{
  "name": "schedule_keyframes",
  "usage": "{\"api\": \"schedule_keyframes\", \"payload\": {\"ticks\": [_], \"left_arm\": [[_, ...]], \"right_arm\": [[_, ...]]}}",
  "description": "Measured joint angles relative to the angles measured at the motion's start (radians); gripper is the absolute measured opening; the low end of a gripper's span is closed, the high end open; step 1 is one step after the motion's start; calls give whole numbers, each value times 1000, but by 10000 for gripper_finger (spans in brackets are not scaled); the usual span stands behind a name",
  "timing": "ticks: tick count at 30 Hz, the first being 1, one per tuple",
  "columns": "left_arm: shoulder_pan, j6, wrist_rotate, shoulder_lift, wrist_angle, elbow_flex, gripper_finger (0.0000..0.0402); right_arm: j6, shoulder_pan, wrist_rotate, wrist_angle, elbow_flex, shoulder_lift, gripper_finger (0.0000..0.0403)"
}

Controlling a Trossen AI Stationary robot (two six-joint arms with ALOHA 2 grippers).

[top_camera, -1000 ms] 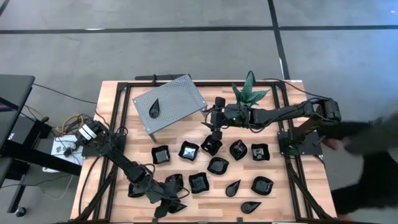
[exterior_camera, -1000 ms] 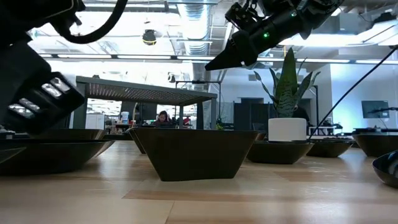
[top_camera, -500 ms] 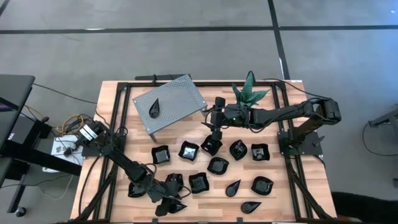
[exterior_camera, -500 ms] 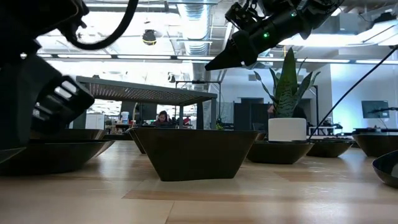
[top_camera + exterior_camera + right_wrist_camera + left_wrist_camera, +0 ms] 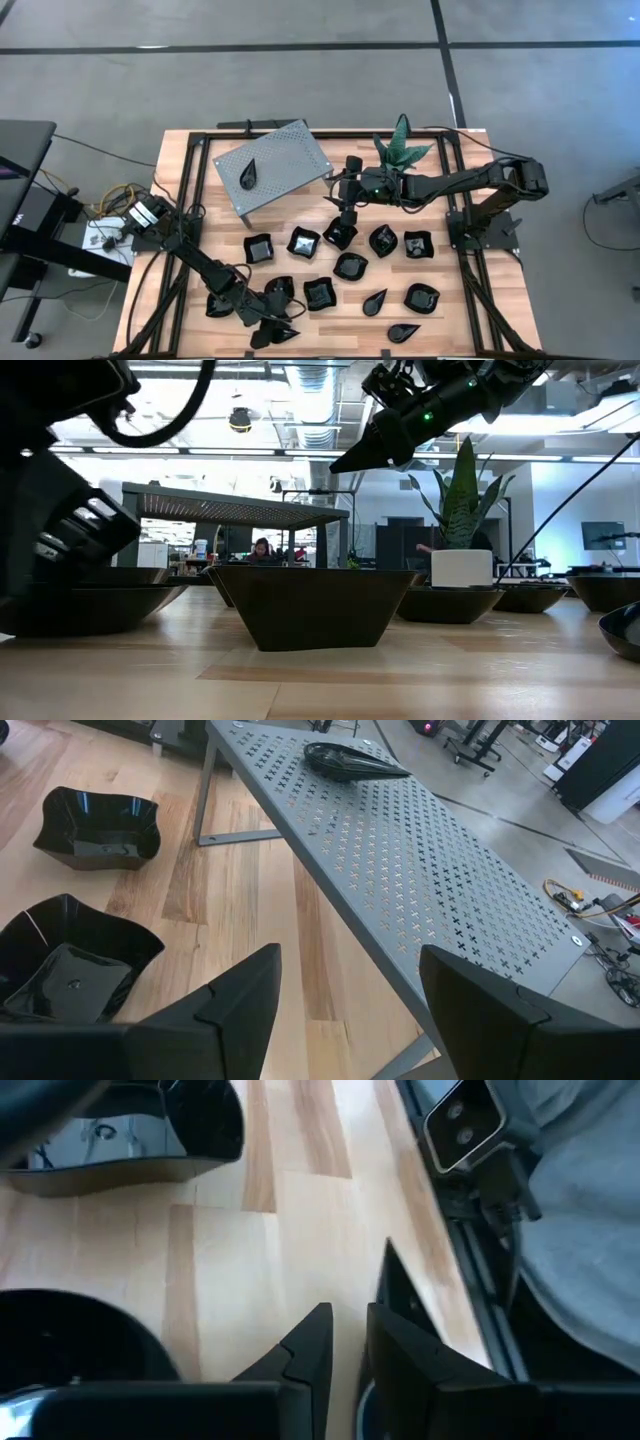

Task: Pick & Place Mini shaped plates
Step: Stack the black drop-shaped plate on the black drop-shaped plate on the shelf

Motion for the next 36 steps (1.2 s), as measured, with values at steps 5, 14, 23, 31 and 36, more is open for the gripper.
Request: {"api": "schedule_keyframes", "payload": {"ticks": [5, 14, 23, 31, 36], "left_arm": [[-1, 0, 4, 6, -20, 0, 67], [-1, 1, 1, 9, -22, 0, 67], [-1, 0, 1, 9, -22, 0, 66], [-1, 17, 28, 9, -21, 0, 13], [8, 19, 39, -1, -24, 0, 7]], "right_arm": [[0, 0, 0, 0, 0, 0, 234], [0, 0, 0, -3, 0, 0, 234], [0, 0, 0, -3, 0, 0, 234], [0, 0, 0, -2, 0, 0, 234], [0, 0, -1, -2, 0, 0, 234]]}}
